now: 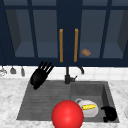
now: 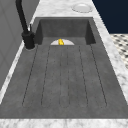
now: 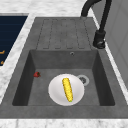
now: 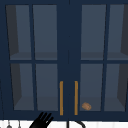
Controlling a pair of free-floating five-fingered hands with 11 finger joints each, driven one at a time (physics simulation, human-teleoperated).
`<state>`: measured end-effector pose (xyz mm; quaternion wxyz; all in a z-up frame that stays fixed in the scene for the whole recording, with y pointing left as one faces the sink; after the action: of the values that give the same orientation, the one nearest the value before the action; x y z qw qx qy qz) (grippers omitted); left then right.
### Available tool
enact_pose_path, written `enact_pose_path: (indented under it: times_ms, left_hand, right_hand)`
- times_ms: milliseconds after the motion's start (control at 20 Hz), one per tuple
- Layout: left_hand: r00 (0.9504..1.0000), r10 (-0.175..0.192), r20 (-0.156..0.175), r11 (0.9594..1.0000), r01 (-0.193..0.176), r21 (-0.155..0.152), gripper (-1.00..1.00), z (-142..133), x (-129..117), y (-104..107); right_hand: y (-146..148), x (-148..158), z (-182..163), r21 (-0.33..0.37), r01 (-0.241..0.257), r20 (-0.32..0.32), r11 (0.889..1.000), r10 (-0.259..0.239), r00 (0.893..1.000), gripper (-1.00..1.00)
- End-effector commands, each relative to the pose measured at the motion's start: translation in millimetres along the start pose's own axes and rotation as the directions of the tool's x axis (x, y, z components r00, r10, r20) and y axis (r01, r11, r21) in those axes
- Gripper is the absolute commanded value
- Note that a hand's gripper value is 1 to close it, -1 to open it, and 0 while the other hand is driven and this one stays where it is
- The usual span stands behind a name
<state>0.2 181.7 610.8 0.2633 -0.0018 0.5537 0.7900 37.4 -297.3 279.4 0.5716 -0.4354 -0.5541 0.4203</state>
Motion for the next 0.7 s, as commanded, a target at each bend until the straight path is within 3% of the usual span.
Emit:
enact_pose_path:
  times_ms: [0,300,650]
  left_hand:
    - [0.9931,0.039,0.110,0.9979,-0.033,-0.055,-1.00,3,-1,9]
    - [0.9900,0.047,0.133,0.9976,-0.040,-0.057,-1.00,9,-8,27]
    - [0.9945,0.051,0.092,0.9976,-0.046,-0.051,-1.00,-3,-28,58]
  right_hand:
    - [0,0,0,0.000,0.000,0.000,1.000,0.000,1.000,0.00]
    - [0,0,0,0.000,0.000,0.000,1.000,0.000,1.000,0.00]
    - [0,0,0,0.000,0.000,0.000,1.000,0.000,1.000,0.00]
